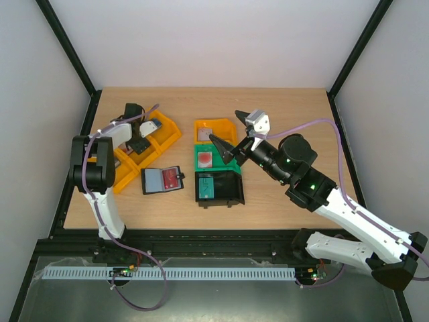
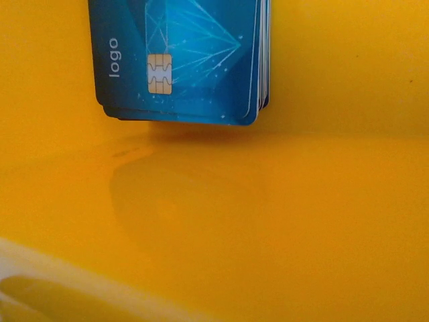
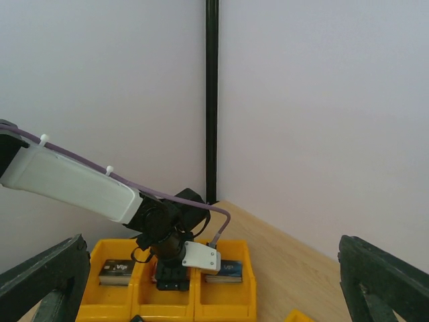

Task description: Take the credit cards out of the card holder

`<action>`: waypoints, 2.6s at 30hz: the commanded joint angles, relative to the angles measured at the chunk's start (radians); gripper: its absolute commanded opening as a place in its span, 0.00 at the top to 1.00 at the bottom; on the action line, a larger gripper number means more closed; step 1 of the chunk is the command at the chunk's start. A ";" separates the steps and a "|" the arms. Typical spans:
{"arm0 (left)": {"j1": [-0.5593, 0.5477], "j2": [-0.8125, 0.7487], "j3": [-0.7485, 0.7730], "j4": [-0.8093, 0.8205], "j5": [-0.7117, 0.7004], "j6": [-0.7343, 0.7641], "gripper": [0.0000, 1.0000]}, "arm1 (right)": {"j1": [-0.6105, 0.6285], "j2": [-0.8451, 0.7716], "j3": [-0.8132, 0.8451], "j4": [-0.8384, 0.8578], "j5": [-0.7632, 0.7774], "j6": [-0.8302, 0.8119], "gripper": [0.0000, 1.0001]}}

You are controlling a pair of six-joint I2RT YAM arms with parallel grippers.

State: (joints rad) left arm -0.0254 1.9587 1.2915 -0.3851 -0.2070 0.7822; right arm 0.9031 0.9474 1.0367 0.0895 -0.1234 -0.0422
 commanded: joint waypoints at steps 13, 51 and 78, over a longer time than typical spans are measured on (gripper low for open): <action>0.042 0.073 0.062 -0.071 0.146 -0.051 0.26 | -0.004 -0.010 0.049 -0.030 0.020 -0.034 0.01; 0.050 -0.139 -0.006 -0.071 0.200 -0.049 0.98 | -0.004 -0.020 0.048 -0.036 0.016 -0.053 0.01; 0.048 0.040 0.084 -0.287 0.270 -0.135 0.37 | -0.004 -0.032 0.044 -0.044 0.018 -0.056 0.01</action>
State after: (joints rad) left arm 0.0307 2.0212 1.4250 -0.5587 -0.0235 0.6582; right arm 0.9031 0.9291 1.0538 0.0448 -0.1047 -0.0868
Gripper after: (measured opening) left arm 0.637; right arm 0.986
